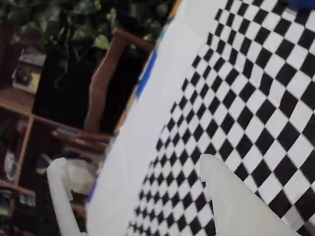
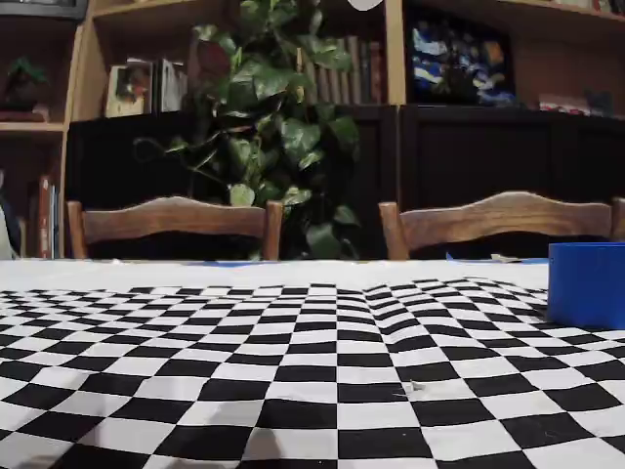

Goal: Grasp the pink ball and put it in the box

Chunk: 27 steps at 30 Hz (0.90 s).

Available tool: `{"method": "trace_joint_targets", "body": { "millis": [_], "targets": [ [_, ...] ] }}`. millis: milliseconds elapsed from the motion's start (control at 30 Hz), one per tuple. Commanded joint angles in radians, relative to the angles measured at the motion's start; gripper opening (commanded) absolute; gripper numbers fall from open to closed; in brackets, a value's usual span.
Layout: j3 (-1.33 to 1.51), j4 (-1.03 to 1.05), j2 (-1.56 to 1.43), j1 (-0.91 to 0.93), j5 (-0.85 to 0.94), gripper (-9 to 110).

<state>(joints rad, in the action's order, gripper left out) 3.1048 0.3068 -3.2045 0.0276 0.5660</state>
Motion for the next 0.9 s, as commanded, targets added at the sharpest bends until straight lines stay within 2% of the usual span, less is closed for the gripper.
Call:
{"method": "trace_joint_targets", "body": {
  "millis": [0,233,433,533,867],
  "targets": [
    [0.008,-0.02,0.009,0.011,0.224,33],
    [0.008,-0.029,0.012,0.031,0.67,33],
    [0.008,-0.067,0.02,0.038,0.936,32],
    [0.008,-0.081,0.021,0.043,1.014,32],
    [0.008,-0.087,0.035,0.12,1.02,32]
  ]
}}
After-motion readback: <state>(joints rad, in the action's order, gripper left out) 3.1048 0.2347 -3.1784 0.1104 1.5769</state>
